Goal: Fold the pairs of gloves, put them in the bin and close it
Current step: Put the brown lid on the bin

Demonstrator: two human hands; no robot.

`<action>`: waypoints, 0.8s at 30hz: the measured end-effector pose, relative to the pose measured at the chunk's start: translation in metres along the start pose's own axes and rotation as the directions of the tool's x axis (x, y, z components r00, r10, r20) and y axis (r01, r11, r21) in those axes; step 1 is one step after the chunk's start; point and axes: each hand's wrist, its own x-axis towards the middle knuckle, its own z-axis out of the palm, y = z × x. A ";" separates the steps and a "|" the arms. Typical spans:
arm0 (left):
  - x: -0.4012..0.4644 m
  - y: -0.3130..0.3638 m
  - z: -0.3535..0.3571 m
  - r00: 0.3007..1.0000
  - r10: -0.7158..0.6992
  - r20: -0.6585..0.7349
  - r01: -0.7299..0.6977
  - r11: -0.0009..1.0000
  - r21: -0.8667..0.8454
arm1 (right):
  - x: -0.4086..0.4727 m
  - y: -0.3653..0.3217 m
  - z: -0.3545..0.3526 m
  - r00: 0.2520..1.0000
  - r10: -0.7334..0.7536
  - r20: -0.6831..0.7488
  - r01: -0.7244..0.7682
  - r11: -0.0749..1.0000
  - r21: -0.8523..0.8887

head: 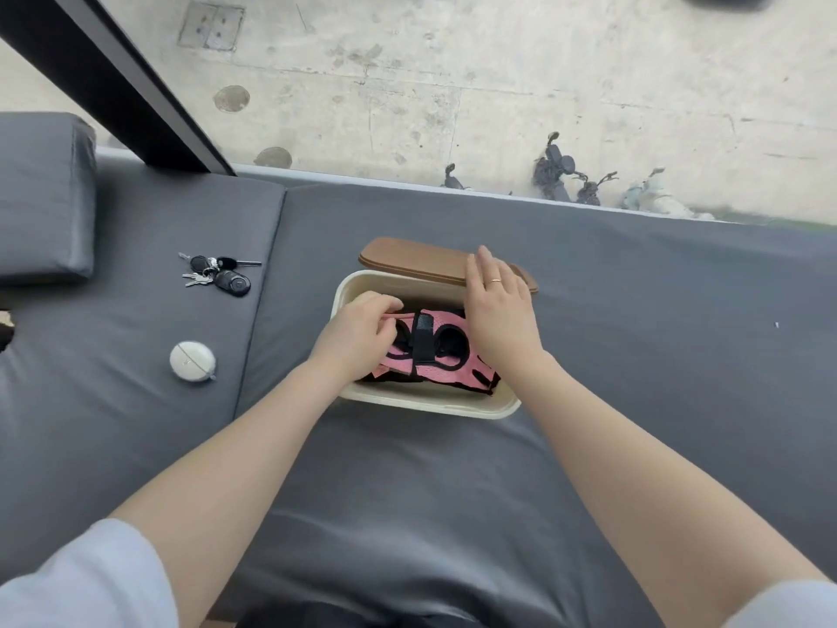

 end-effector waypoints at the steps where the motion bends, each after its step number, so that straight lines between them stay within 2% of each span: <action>1: 0.000 -0.002 -0.004 0.999 0.032 -0.028 -0.032 0.999 -0.007 | 0.002 -0.003 0.000 0.995 -0.015 0.095 0.019 0.999 -0.047; 3: -0.003 -0.006 -0.011 0.991 0.078 -0.108 -0.080 0.997 -0.012 | 0.005 -0.010 0.000 0.986 -0.012 0.167 0.025 0.997 -0.077; 6: -0.012 -0.012 -0.022 0.974 0.088 -0.210 -0.097 0.995 -0.032 | 0.012 -0.016 -0.004 0.987 0.047 0.153 -0.041 0.998 -0.042; 10: -0.029 -0.015 -0.029 0.974 0.172 -0.147 -0.169 0.985 0.037 | 0.008 -0.011 -0.013 0.985 0.039 0.170 -0.049 0.997 0.058; 13: -0.034 -0.018 -0.030 0.947 0.236 -0.217 -0.223 0.971 0.082 | -0.010 -0.015 -0.017 0.998 0.007 0.070 -0.011 0.998 0.059; 14: -0.034 -0.017 -0.030 0.949 0.202 -0.240 -0.194 0.979 0.058 | -0.019 -0.017 -0.018 0.999 0.009 0.037 -0.011 0.999 0.052; 16: -0.036 -0.014 -0.027 0.971 0.047 -0.235 -0.056 0.998 -0.034 | -0.035 -0.021 -0.015 1.000 0.004 -0.009 -0.004 1.000 0.012; 19: -0.037 -0.015 -0.017 0.974 -0.203 -0.096 0.200 0.979 -0.041 | -0.050 -0.025 -0.012 0.996 0.067 -0.053 -0.068 0.997 -0.021; 22: -0.038 -0.023 -0.006 0.959 -0.283 -0.022 0.280 0.955 -0.092 | -0.048 -0.030 -0.017 0.996 0.082 -0.024 -0.083 0.996 -0.035; 24: -0.039 -0.031 -0.003 0.950 -0.307 -0.056 0.297 0.945 -0.139 | -0.046 -0.032 -0.018 0.997 0.083 -0.008 -0.083 0.996 -0.036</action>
